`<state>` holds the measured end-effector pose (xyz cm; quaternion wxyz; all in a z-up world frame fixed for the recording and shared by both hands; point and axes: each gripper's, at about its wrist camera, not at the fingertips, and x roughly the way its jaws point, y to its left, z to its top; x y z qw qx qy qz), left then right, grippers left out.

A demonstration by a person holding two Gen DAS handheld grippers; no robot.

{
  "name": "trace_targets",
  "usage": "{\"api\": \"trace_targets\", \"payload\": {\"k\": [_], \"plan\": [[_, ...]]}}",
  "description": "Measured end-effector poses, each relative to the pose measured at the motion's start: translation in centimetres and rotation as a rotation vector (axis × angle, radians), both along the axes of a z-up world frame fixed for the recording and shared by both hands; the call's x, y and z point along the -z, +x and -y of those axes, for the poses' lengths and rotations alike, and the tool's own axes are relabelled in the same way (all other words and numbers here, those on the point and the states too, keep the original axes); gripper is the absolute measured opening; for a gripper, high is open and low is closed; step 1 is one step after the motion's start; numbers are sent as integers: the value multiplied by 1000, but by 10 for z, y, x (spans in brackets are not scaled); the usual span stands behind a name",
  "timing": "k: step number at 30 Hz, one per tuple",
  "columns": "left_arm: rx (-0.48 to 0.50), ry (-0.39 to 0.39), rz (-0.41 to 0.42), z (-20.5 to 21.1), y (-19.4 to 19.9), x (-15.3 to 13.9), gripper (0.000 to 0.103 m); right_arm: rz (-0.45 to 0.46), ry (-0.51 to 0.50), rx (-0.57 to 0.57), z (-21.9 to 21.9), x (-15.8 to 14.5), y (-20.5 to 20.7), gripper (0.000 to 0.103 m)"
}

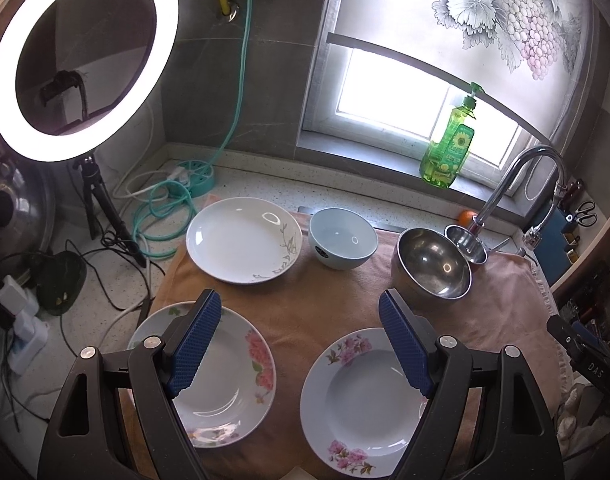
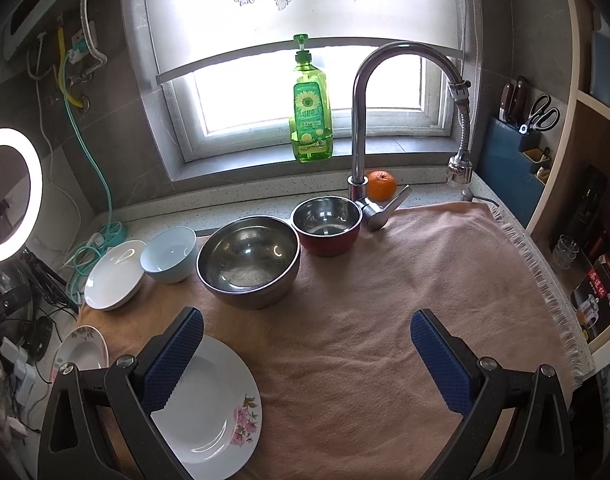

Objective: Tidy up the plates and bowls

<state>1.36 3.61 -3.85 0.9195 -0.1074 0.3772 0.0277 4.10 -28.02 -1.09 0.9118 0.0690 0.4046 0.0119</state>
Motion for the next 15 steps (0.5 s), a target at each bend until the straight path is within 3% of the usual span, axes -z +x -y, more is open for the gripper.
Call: {"api": "trace_targets", "payload": {"k": [12,15], "plan": [[6,-72,-113,-16,-3,31,79,-104,154,-62,7,34,8,102],[22,-74,-134,-15,-6,38,70,-133,188,-61,12,44,8,102]]}}
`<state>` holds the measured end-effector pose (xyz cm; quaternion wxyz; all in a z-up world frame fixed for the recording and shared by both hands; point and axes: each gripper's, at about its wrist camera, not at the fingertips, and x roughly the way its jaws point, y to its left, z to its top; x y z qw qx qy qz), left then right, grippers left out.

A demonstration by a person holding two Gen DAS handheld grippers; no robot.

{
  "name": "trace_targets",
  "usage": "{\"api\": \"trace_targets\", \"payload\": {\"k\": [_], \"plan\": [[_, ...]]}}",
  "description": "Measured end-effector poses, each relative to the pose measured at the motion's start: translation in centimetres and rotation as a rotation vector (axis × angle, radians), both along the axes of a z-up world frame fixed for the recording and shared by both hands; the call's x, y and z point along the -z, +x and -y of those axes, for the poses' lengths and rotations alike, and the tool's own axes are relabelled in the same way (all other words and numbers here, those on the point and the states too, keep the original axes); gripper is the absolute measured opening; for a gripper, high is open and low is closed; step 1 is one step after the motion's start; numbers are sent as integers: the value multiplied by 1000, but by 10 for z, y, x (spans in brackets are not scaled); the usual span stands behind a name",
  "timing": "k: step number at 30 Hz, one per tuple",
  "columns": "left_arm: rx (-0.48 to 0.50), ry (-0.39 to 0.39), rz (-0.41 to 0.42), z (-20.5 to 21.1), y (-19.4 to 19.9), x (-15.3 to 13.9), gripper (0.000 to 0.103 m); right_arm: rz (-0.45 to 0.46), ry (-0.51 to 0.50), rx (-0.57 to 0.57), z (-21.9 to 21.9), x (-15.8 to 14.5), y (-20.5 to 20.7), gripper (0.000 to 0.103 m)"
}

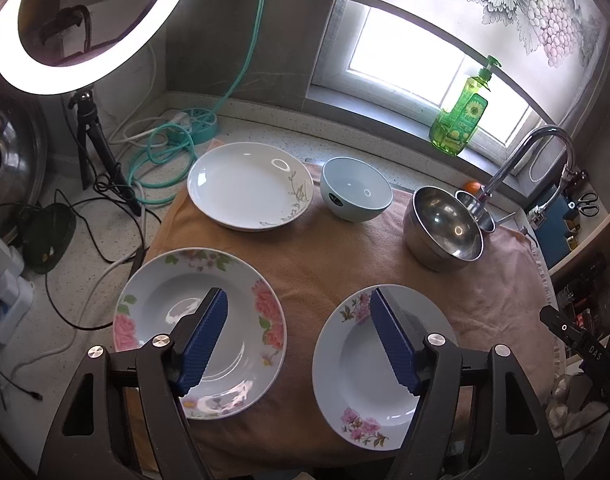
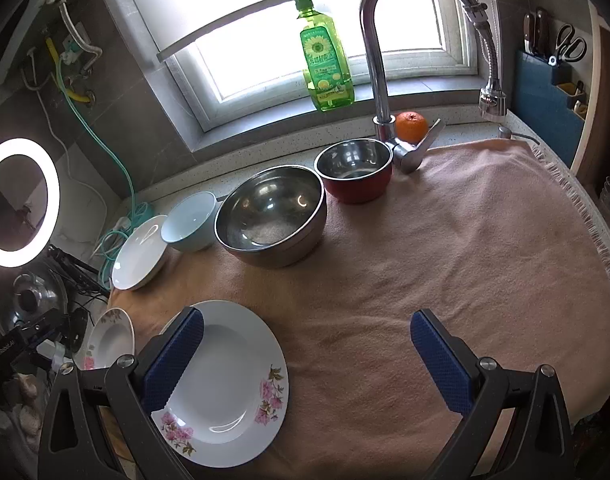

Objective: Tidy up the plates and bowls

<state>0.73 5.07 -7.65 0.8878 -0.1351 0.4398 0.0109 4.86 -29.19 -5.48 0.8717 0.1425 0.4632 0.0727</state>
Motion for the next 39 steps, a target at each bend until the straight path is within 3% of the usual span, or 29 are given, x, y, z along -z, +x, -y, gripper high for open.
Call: {"api": "trace_targets", "payload": {"k": [5,9,14,22,32,39], "plan": [[36,-42,-55,3,-3,17,67,-27,-5,-30,-2,11,-3,97],[67,-72,-106,8,-5,33,56,-61,17,-53,-4,22,-4,91],[99,-126,-164,14,-9,49,44,-117,50,-81,-6,39,-3,67],[124,-158,-230,23,-8,69,31,-185,84,-151,-20,64,1,49],[117,-160,-263,26,-4,82,29,-251,124,-174,-24,85,6,34],[112,-176,-291,25,2,92,29,-291,152,-164,-25,96,10,34]]}}
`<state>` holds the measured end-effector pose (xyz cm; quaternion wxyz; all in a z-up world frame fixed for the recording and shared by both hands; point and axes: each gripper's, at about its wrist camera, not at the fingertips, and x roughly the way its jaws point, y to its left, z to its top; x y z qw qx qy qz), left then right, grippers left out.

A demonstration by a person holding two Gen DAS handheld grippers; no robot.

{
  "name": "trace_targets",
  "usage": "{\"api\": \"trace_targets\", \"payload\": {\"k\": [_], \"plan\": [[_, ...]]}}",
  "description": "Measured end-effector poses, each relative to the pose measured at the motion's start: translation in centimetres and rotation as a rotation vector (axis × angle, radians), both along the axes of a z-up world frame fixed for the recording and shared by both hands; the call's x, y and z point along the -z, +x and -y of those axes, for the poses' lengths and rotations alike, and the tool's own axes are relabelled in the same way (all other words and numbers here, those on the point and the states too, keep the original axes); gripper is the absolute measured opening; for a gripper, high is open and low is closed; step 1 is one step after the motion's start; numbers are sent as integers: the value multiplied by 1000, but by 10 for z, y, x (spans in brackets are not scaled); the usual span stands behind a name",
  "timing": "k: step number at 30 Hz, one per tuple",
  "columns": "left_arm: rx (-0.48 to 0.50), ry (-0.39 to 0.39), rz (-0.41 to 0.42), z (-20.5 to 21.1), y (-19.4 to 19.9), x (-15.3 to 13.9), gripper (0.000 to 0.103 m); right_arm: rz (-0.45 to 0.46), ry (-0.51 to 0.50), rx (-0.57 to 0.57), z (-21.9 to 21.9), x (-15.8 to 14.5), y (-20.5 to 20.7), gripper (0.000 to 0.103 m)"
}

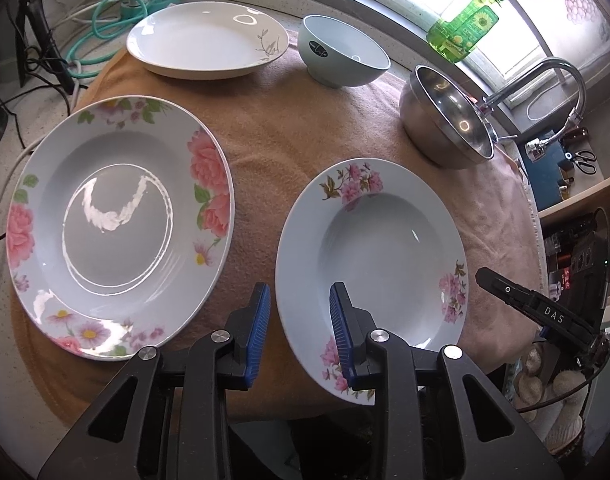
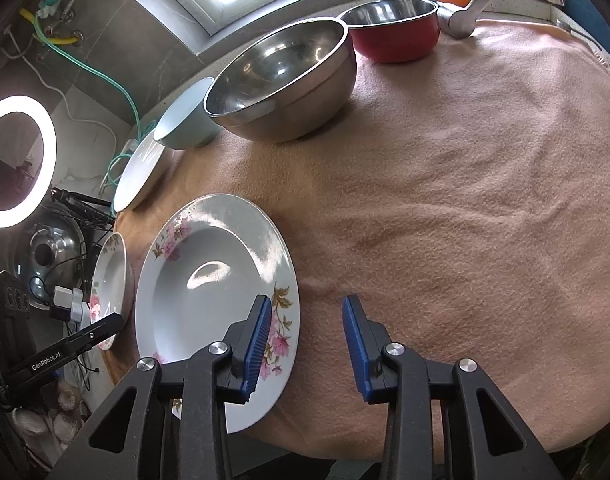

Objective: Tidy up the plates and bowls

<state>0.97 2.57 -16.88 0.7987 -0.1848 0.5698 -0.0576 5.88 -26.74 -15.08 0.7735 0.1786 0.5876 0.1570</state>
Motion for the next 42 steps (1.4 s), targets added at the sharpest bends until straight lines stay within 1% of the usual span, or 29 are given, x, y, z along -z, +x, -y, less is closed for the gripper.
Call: {"api": "trace_targets", "payload": {"k": [7,15,25,26,27,31,35,42], "plan": [[-2,-7,-26,0,3,7,29,-32,31,-5,-4,9,5,33],[-1,-4,-43,1,9,14,29,-66,44,-12,-8,18,8,32],[2,-9,-63,4,14,21,29,-79,58,-31,-12,20,10,28],[5,-8,-62,5,15,22,27,-79,59,-32,-12,20,10,27],[9,-9,-65,5,15,23,21,-80,60,-33,-12,20,11,27],[9,-14,-67,7,16,23,21,-86,78,-43,-13,20,12,21],[11,-17,-68,6,17,23,21,-91,84,-53,-15,21,11,19],[-1,-24,-65,6,17,24,21,-87,73,-57,-17,20,11,19]]}}
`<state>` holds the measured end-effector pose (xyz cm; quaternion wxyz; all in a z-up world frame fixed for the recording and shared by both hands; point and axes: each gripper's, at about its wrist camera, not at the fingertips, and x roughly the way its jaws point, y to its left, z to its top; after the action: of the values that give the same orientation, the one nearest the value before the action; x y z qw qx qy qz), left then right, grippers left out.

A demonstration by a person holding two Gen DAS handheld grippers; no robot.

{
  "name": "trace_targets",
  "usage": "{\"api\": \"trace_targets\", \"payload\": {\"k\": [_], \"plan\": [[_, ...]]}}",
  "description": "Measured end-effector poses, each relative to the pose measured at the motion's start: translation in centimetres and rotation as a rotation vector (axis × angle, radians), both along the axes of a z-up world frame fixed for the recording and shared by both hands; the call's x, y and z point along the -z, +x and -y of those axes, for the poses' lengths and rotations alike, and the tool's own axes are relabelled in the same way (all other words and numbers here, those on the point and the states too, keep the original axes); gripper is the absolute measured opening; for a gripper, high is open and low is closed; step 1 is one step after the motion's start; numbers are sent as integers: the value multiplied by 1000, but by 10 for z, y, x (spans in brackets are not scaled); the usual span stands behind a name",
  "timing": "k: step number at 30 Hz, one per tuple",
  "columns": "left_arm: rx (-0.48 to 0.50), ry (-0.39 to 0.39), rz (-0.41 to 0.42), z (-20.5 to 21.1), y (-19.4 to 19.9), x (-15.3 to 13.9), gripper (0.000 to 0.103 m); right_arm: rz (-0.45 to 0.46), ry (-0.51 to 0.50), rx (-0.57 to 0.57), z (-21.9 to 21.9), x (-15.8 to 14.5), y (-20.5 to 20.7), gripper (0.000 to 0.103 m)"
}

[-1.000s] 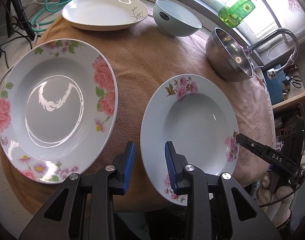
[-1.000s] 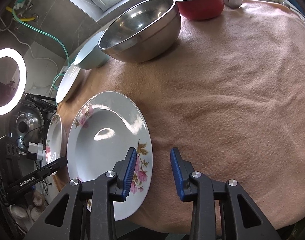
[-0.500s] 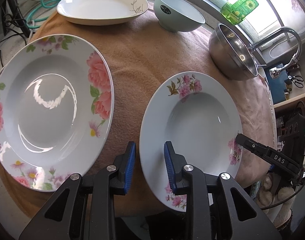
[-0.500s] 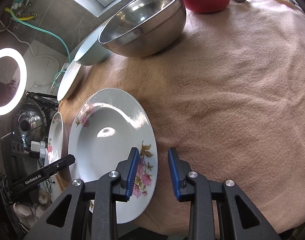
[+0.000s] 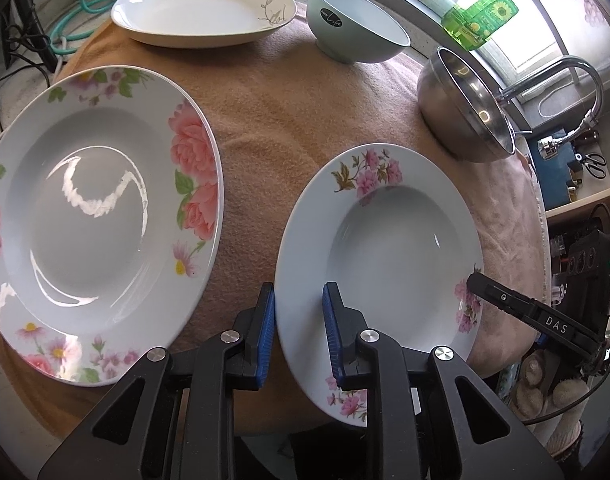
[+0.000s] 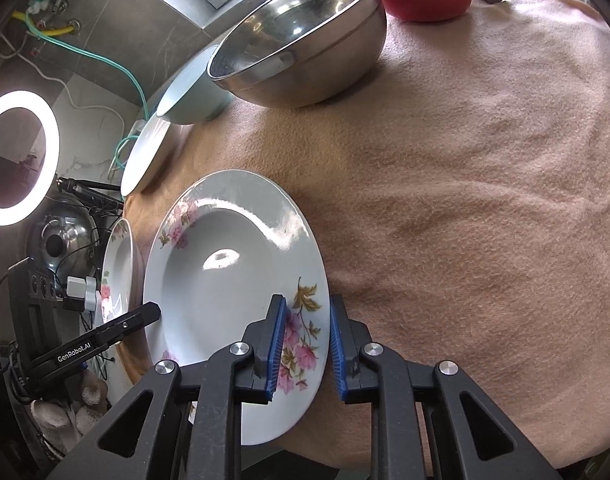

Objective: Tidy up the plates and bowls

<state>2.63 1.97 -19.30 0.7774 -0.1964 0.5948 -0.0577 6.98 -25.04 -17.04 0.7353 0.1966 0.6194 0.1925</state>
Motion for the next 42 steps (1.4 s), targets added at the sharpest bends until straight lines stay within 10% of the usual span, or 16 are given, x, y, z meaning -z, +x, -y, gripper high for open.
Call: {"api": "trace_targets", "payload": {"k": [42], "plan": [[53,-10,-10,19,-4,1,21,23,-50,-17,2,-5,-11,20]]}}
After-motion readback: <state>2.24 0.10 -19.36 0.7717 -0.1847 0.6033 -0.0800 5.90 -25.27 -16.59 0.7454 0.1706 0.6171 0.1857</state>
